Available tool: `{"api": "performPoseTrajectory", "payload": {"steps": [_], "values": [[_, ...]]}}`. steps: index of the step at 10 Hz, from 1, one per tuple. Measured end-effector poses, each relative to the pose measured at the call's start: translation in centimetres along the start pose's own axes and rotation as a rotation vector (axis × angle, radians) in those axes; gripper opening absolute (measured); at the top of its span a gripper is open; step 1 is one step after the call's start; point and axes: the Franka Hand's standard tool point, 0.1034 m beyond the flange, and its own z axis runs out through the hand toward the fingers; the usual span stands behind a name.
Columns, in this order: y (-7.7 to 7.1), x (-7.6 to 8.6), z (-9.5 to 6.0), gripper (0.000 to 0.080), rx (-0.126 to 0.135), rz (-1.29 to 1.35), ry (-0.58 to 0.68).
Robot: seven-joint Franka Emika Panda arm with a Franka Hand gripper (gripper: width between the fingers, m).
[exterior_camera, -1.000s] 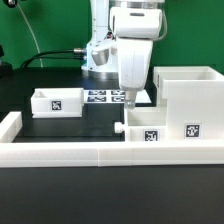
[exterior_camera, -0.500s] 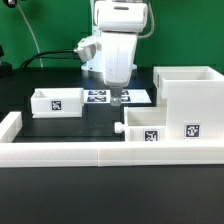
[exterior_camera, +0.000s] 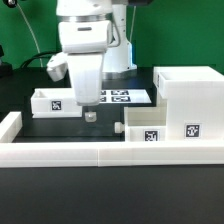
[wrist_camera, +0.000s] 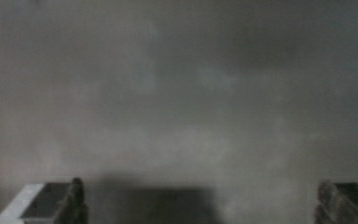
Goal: Assemble drawer
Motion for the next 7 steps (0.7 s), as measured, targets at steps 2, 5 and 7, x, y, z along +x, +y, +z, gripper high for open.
{"api": "performPoseTrajectory", "payload": {"steps": [2, 5, 7], "values": [[-0.7, -1.5, 1.0, 0.0649, 0.019, -0.005, 0.085], [-1.0, 0.2, 1.6, 0.0649, 0.031, 0.068, 0.113], [-1.0, 3.1, 2.0, 0.0649, 0.047, 0.093, 0.122]]}}
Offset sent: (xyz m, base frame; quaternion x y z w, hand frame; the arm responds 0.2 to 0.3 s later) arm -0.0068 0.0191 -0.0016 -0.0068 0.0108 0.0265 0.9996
